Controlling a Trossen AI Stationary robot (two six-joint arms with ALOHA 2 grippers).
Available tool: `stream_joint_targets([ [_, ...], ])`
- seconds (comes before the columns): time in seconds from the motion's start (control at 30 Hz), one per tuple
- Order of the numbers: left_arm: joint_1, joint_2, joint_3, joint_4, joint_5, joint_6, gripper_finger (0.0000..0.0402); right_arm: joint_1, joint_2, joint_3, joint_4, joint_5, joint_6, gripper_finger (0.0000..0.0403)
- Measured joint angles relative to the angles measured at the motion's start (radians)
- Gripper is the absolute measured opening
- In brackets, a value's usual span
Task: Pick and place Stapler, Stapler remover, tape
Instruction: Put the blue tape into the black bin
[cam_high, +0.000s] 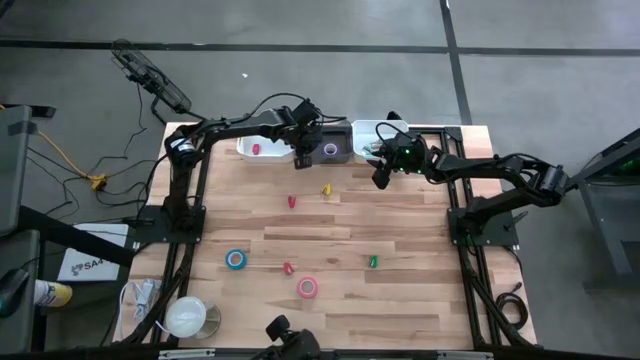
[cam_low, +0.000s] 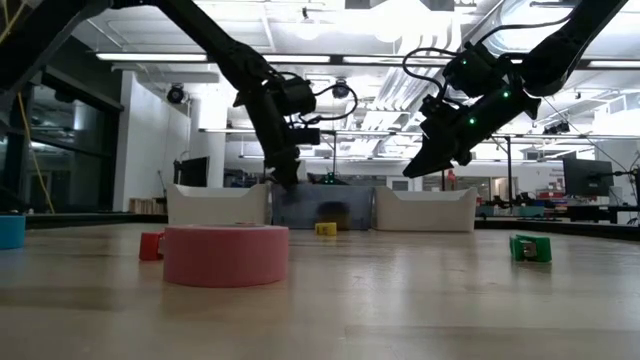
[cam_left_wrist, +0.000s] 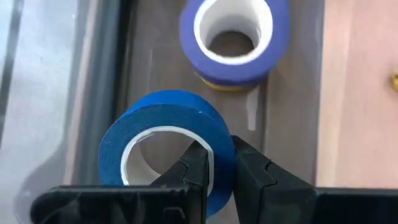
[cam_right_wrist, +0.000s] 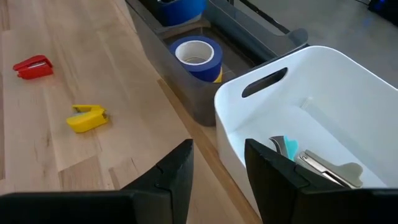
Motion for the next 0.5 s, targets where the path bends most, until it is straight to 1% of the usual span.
stream_joint_targets([
  [0.23, 0.000, 0.002, 0.000, -0.001, 0.041, -0.003, 0.0041, 0.000, 0.000, 0.000, 0.000, 0.000, 0.000, 0.0136],
  [0.4, 0.000, 0.002, 0.000, -0.003, 0.056, -0.004, 0.0060, 0.000, 0.000, 0.000, 0.000, 0.000, 0.000, 0.0136],
  [0.5, 0.000, 0.002, 0.000, -0.005, 0.091, -0.004, 0.0073, 0.000, 0.000, 0.000, 0.000, 0.000, 0.000, 0.0136],
])
